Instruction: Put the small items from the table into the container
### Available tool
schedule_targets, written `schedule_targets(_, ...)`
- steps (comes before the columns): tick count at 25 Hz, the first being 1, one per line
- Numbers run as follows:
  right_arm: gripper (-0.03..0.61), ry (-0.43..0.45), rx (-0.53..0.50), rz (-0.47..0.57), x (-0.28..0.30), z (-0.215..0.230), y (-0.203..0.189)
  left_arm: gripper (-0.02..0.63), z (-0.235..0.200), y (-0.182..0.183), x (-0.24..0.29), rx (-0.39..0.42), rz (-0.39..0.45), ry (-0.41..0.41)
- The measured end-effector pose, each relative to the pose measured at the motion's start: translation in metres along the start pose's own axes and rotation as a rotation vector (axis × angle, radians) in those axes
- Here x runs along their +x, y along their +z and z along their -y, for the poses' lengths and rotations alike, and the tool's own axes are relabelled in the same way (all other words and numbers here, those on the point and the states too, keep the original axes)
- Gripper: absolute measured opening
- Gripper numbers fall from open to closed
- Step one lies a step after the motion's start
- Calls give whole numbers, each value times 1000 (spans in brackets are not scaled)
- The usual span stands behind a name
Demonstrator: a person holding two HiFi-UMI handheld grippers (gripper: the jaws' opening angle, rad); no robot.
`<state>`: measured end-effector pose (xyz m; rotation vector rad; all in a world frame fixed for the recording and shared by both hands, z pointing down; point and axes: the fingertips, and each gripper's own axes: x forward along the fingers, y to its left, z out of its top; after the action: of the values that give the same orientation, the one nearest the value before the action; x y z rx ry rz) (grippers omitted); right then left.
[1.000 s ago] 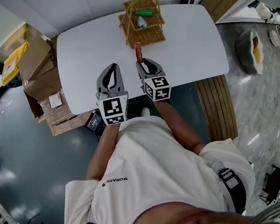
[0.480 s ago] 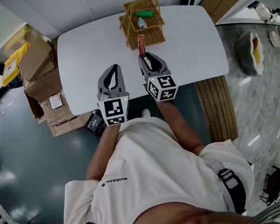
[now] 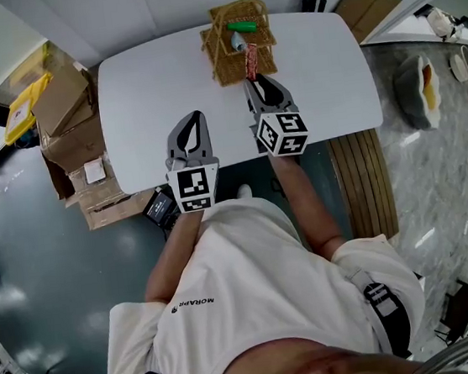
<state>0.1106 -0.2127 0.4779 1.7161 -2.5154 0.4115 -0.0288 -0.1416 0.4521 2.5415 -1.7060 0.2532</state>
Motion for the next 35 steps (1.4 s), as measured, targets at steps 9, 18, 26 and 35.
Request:
schedule_targets(9,120,-46,-17,-12,26,37,9,3,0,-2,-4,8,-5,4)
schedule_targets(18,120,-82,-38,-19,56,67,17,3,-2,1,-11,13,0,18)
schedule_targets(26,120,-105,-53,-65,85,79,6,3,-9,1,-17,11,2,37)
schedule_targets(35,120,-98,-45,-110,111,84,-7,3,-11,1,-22,16,1,44)
